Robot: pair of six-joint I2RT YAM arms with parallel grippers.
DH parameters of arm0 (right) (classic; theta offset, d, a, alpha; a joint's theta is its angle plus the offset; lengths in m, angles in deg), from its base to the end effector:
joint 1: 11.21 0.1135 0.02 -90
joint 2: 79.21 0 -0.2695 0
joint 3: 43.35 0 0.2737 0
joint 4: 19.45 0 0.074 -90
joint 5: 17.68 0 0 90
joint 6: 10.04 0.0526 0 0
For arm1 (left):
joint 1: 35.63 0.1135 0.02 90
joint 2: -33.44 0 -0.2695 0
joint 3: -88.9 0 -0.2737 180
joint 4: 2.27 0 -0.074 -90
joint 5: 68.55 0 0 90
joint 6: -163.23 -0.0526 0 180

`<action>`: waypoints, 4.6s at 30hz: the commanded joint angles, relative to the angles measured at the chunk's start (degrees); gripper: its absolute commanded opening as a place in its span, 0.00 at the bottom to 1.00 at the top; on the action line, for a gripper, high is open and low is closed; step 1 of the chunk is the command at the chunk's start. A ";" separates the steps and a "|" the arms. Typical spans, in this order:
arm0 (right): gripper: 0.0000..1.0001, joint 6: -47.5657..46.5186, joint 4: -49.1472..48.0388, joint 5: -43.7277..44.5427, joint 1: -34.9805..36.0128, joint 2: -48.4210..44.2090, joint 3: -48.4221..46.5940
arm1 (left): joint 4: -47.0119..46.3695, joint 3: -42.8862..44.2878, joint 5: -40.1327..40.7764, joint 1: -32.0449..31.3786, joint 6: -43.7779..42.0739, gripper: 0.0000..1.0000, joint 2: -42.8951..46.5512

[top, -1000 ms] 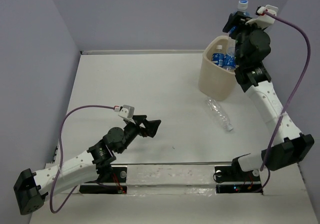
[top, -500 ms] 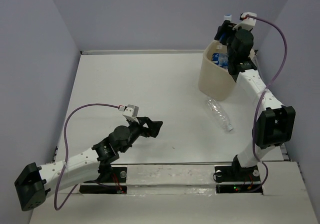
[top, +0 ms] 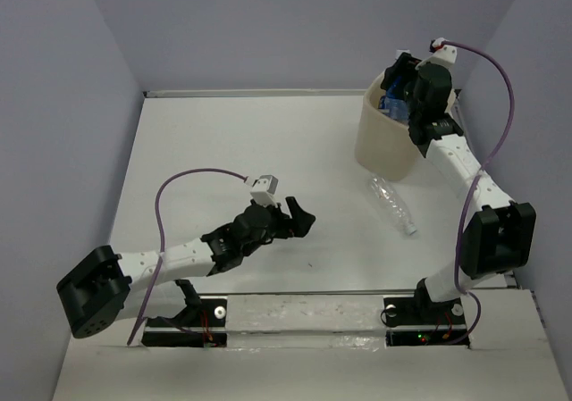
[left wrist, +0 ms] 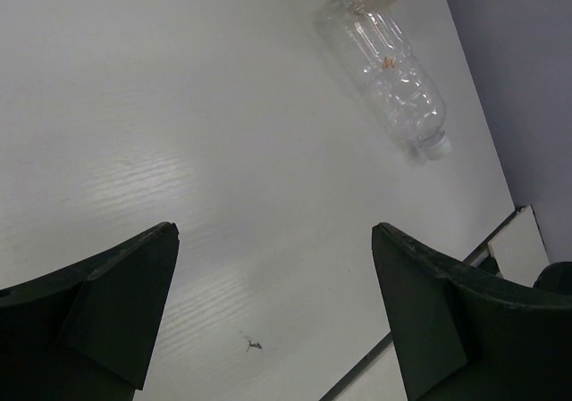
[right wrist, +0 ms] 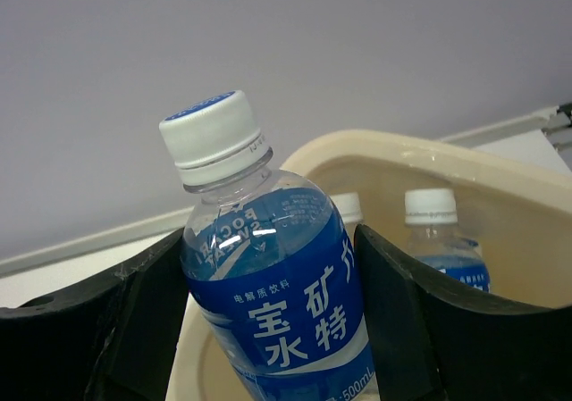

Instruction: Put the plastic bottles in the bin

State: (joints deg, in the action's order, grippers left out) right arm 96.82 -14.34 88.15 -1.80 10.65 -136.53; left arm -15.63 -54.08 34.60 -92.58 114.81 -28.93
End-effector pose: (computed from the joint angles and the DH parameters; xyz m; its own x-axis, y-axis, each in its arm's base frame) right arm 0.4139 0.0540 0.3950 0.0029 0.2833 -0.9590 0.1158 0.9525 0.2817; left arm 0.1545 -0.2155 0.2091 -0.5459 -0.3460 -0.7631 0.4446 0.6523 -0.6138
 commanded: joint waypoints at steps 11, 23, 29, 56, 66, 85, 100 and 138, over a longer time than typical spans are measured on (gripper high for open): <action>0.92 6.60 9.74 0.25 -0.36 -2.32 4.14 | -7.90 13.34 -2.86 -2.82 9.39 0.99 -19.27; 0.99 0.45 17.21 1.48 -0.36 -10.04 -3.61 | -8.17 24.85 -2.43 -3.96 16.15 0.99 -33.94; 0.86 0.71 21.52 -5.89 -0.36 -23.22 7.89 | -8.34 26.53 -0.23 -4.49 16.69 0.99 -35.55; 0.95 4.15 34.18 -15.24 10.69 -38.64 39.29 | 8.08 8.78 6.89 -5.45 -10.21 0.99 7.51; 1.00 -3.94 40.22 -1.53 25.74 -12.36 24.28 | 10.55 2.54 17.61 -5.37 -15.04 0.99 29.22; 1.00 -28.10 44.83 13.87 29.97 4.44 19.43 | 6.25 -3.26 21.66 -5.37 -19.34 0.99 33.63; 0.61 -31.01 39.37 9.65 29.97 12.09 18.81 | 6.16 -5.37 25.44 -5.37 -19.08 0.99 33.54; 0.24 -25.49 10.80 15.73 16.11 -12.87 -14.33 | 5.19 -7.57 27.90 -5.37 -17.24 0.99 33.72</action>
State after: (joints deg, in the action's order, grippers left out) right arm 67.51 -1.29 105.31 21.45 -3.36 -149.95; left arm -7.37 -61.07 60.54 -97.87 96.91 4.20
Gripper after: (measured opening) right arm 0.709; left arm 0.989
